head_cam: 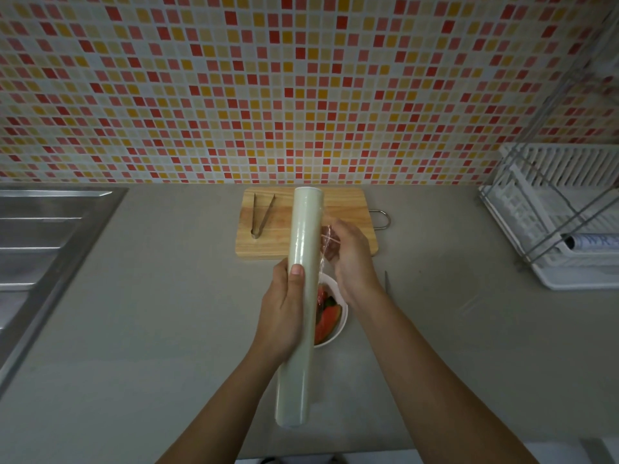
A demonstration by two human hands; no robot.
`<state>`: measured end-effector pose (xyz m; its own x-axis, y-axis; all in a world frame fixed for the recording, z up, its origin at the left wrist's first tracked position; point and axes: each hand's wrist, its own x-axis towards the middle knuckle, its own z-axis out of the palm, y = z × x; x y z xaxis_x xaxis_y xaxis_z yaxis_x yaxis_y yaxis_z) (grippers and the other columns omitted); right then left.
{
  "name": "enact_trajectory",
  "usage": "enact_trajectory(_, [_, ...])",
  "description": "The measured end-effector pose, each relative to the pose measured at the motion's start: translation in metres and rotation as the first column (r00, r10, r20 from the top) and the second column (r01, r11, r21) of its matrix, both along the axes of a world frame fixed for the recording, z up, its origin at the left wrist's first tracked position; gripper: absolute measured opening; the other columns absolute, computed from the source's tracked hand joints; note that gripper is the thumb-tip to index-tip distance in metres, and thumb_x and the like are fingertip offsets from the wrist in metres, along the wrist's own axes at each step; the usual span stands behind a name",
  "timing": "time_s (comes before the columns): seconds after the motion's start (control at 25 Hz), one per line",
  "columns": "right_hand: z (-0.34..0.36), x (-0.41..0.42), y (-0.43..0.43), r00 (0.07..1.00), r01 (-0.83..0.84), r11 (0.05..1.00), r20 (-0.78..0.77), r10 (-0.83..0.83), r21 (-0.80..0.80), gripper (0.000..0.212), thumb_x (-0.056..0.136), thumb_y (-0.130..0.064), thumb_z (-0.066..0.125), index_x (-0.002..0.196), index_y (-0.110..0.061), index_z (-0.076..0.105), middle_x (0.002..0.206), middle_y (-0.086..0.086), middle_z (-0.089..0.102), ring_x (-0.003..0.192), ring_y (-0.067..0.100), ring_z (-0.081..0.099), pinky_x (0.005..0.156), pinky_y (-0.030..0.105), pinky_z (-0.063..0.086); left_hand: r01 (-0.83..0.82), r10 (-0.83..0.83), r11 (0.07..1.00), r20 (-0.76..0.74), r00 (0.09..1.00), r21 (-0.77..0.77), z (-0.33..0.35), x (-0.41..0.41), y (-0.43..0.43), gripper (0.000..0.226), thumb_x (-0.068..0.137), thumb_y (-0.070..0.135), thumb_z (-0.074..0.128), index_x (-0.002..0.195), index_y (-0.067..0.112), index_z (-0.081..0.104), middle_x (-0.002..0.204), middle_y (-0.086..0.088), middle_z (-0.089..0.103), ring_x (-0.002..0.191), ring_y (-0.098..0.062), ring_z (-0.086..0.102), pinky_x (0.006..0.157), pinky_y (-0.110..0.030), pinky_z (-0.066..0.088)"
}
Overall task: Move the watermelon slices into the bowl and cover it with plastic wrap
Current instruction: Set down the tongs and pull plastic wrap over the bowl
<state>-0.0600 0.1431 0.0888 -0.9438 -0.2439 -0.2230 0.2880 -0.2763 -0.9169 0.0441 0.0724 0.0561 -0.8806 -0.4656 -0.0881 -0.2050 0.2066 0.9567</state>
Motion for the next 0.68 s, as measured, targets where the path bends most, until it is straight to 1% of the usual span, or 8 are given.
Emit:
enact_trajectory(0.08, [0.002,-0.003,0.004,0.996,-0.032,0.994,-0.083,0.040,0.101,0.023,0.083,-0.038,0.062,0.091,-0.018,0.067,0.071,-0.006,0.063,0.069,0.008,0.058,0.072,0.025,0.052,-0.001,0.001,1.000,0.000,1.000,-0.013,0.001,0.000,0.000,0.039,0.094,0.056,0.024,0.123,0.038,0.042,0.096,0.017,0.059,0.088,-0.002,0.059,0.066,-0.021,0.043])
enact_trajectory(0.16, [0.004,-0.006,0.007,0.993,0.017,0.988,-0.122,0.002,0.156,0.016,0.080,-0.032,0.068,0.092,-0.020,0.069,0.076,-0.005,0.068,0.072,0.009,0.061,0.073,0.024,0.054,0.002,-0.002,1.000,0.007,1.000,-0.027,0.001,0.001,-0.001,0.037,0.095,0.055,0.025,0.121,0.038,0.043,0.095,0.019,0.059,0.088,0.002,0.058,0.065,-0.019,0.040])
enact_trajectory(0.24, [0.006,-0.007,0.008,0.992,0.064,0.989,-0.117,-0.048,0.135,0.006,0.078,-0.022,0.072,0.084,-0.022,0.069,0.073,-0.004,0.068,0.069,0.008,0.061,0.067,0.019,0.053,0.005,-0.005,0.999,0.023,1.000,-0.032,-0.001,0.001,-0.001,0.038,0.095,0.055,0.025,0.122,0.037,0.044,0.095,0.019,0.059,0.088,0.002,0.057,0.065,-0.019,0.040])
enact_trajectory(0.28, [0.007,-0.007,0.007,0.994,0.071,0.992,-0.094,-0.061,0.109,0.006,0.077,-0.020,0.073,0.082,-0.022,0.069,0.071,-0.005,0.067,0.066,0.007,0.060,0.065,0.018,0.052,0.003,-0.002,1.000,0.034,0.999,-0.026,-0.001,0.001,-0.001,0.038,0.096,0.055,0.025,0.122,0.037,0.045,0.095,0.019,0.059,0.088,0.002,0.057,0.065,-0.018,0.039])
enact_trajectory(0.4, [0.009,-0.010,0.006,0.995,0.082,0.996,0.064,-0.081,-0.015,0.005,0.079,-0.017,0.071,0.081,-0.020,0.068,0.066,-0.006,0.061,0.059,0.004,0.056,0.060,0.019,0.050,-0.003,0.001,1.000,0.072,0.997,0.030,-0.004,0.001,-0.003,0.040,0.095,0.058,0.022,0.121,0.037,0.045,0.099,0.016,0.059,0.090,0.003,0.054,0.067,-0.018,0.039])
enact_trajectory(0.48, [0.006,-0.013,0.006,0.983,0.121,0.989,0.146,-0.109,-0.080,0.006,0.082,-0.014,0.066,0.082,-0.020,0.065,0.068,-0.004,0.058,0.060,0.005,0.053,0.058,0.019,0.049,-0.010,0.005,0.998,0.088,0.996,0.062,-0.007,0.000,-0.005,0.045,0.095,0.058,0.022,0.124,0.034,0.046,0.106,0.009,0.059,0.094,0.001,0.053,0.069,-0.020,0.040])
enact_trajectory(0.6, [0.000,-0.015,0.007,0.984,0.108,0.992,0.147,-0.097,-0.065,0.004,0.087,-0.021,0.061,0.084,-0.022,0.061,0.078,-0.004,0.059,0.069,0.007,0.053,0.062,0.022,0.048,-0.007,-0.001,0.997,0.091,0.996,0.083,-0.007,-0.002,-0.007,0.050,0.090,0.066,0.024,0.124,0.036,0.045,0.107,0.006,0.058,0.095,-0.003,0.055,0.074,-0.027,0.045])
enact_trajectory(0.68, [-0.003,-0.017,0.007,0.987,0.111,0.993,0.121,-0.105,-0.042,0.010,0.090,-0.027,0.056,0.082,-0.021,0.059,0.074,-0.005,0.057,0.067,0.007,0.053,0.059,0.022,0.048,-0.004,-0.006,0.994,0.097,0.995,0.109,-0.006,-0.001,-0.007,0.054,0.079,0.073,0.031,0.118,0.038,0.043,0.105,0.009,0.058,0.093,-0.008,0.059,0.076,-0.032,0.051])
